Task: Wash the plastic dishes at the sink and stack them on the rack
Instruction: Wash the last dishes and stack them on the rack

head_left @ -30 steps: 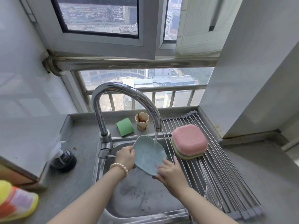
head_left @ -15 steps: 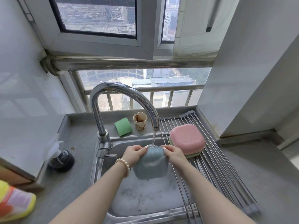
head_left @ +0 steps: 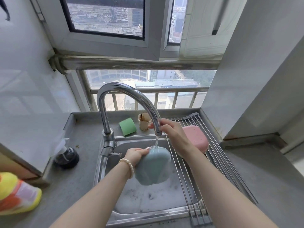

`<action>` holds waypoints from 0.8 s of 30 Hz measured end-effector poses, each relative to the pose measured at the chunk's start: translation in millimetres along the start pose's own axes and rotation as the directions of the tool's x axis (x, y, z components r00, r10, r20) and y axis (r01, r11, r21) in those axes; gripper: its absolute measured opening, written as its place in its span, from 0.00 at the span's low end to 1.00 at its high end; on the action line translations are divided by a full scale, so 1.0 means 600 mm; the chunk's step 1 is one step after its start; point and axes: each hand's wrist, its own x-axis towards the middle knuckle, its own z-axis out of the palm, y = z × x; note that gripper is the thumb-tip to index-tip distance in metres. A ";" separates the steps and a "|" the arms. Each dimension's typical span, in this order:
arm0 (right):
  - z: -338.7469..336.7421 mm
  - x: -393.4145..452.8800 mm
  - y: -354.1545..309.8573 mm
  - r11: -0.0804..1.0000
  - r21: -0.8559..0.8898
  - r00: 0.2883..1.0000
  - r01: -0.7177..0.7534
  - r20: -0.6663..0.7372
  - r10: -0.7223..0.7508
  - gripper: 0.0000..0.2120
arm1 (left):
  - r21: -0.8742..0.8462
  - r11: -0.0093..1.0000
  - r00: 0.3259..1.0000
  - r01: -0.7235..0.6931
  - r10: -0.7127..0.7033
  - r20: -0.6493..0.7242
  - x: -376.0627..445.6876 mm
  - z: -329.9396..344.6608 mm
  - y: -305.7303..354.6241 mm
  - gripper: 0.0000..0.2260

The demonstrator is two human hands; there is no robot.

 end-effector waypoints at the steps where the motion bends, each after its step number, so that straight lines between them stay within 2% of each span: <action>1: 0.005 -0.004 0.003 1.000 -0.014 1.000 0.007 0.007 -0.007 0.19 | 0.003 1.000 1.000 0.000 0.000 0.002 -0.003 -0.003 0.001 0.07; 4: 0.022 -0.019 0.009 0.999 -0.017 0.999 0.030 0.032 -0.030 0.18 | -0.033 0.999 1.000 0.024 -0.024 0.004 -0.009 -0.009 0.000 0.08; 7: 0.030 -0.027 0.011 0.995 0.098 0.998 -0.001 0.055 -0.005 0.19 | -0.088 0.992 0.996 0.091 -0.091 0.005 -0.019 -0.013 -0.002 0.06; 9: 0.037 -0.027 0.020 0.971 0.237 0.996 -0.043 -0.062 0.059 0.17 | -0.126 0.985 0.993 0.116 -0.116 0.008 -0.026 -0.012 -0.006 0.07; 11: 0.054 -0.033 0.045 0.945 0.316 0.948 -0.079 -0.268 0.169 0.13 | -0.163 0.980 0.993 0.116 -0.121 -0.017 -0.027 -0.007 -0.015 0.09; 13: 0.083 -0.052 0.087 0.977 0.159 0.896 -0.143 -0.399 0.196 0.12 | -0.197 0.973 0.992 0.118 -0.126 -0.027 -0.036 0.006 -0.023 0.12; 14: 0.100 -0.064 0.111 0.983 0.029 0.904 -0.184 -0.387 0.181 0.12 | -0.213 0.971 0.992 0.111 -0.122 -0.039 -0.039 0.013 -0.027 0.12; 16: 0.133 -0.084 0.152 0.958 -0.203 0.957 -0.201 -0.249 0.148 0.16 | -0.214 0.970 0.989 0.115 -0.131 -0.062 -0.046 0.027 -0.034 0.13; 18: 0.150 -0.087 0.180 0.912 -0.399 0.991 -0.095 -0.120 0.050 0.26 | -0.206 0.973 0.982 0.106 -0.134 -0.130 -0.043 0.030 -0.047 0.16; 19: 0.149 -0.080 0.189 0.877 -0.479 0.995 -0.043 -0.099 -0.005 0.29 | -0.196 0.977 0.987 0.082 -0.107 -0.121 -0.037 0.031 -0.053 0.15; 20: 0.143 -0.071 0.194 0.832 -0.555 0.995 -0.026 -0.093 -0.031 0.32 | -0.220 0.973 0.980 0.064 -0.103 -0.172 -0.032 0.031 -0.056 0.15; 22: 0.126 -0.055 0.192 0.748 -0.651 0.990 -0.126 -0.131 0.053 0.37 | -0.187 0.982 0.961 0.029 -0.079 -0.265 -0.017 0.037 -0.061 0.16; 24: 0.122 -0.040 0.189 0.692 -0.642 0.943 -0.330 -0.249 0.219 0.33 | -0.119 0.993 0.938 -0.015 -0.027 -0.347 -0.029 0.044 -0.047 0.19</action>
